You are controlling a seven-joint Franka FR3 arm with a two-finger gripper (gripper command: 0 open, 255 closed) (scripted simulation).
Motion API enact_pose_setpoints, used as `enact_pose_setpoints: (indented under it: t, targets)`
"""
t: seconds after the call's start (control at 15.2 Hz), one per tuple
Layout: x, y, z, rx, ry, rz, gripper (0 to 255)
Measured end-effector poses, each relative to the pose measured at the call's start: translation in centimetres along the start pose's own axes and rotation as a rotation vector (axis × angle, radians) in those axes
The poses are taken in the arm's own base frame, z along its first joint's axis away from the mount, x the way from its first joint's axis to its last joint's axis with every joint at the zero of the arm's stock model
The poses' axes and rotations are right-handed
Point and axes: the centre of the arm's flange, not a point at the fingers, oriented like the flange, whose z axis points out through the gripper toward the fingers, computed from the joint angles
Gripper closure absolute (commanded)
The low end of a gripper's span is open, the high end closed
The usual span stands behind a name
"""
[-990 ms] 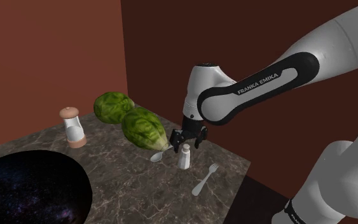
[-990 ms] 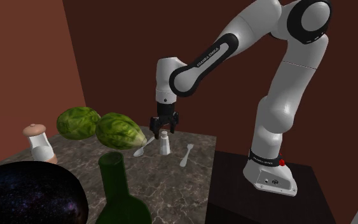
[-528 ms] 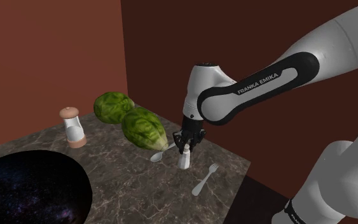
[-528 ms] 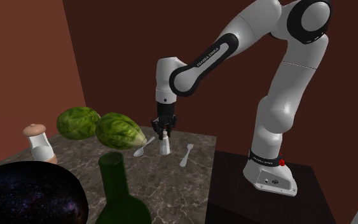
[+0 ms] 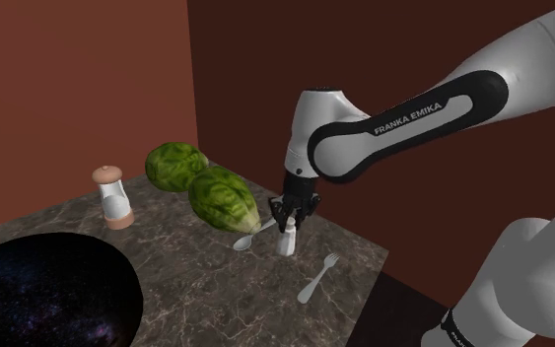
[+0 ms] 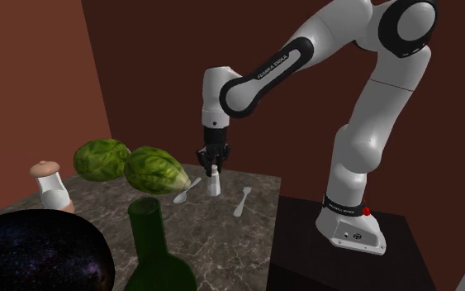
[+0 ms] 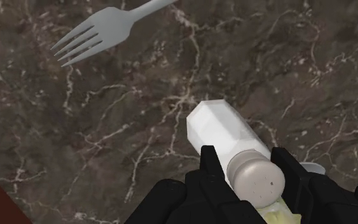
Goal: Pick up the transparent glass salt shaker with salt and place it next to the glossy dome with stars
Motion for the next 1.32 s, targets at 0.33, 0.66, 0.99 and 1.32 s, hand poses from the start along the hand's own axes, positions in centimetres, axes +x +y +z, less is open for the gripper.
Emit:
enact_pose_setpoints:
  t: [0.33,0.66,0.99,1.32]
  targets:
    - [0.0,-0.3,-2.7,0.000,0.000,0.000,255]
    - [0.1,-0.5,-5.2,0.000,0.000,0.000,255]
    - [0.2,-0.6,-7.8,0.000,0.000,0.000,255]
    - [0.1,-0.8,-10.5,0.000,0.000,0.000,255]
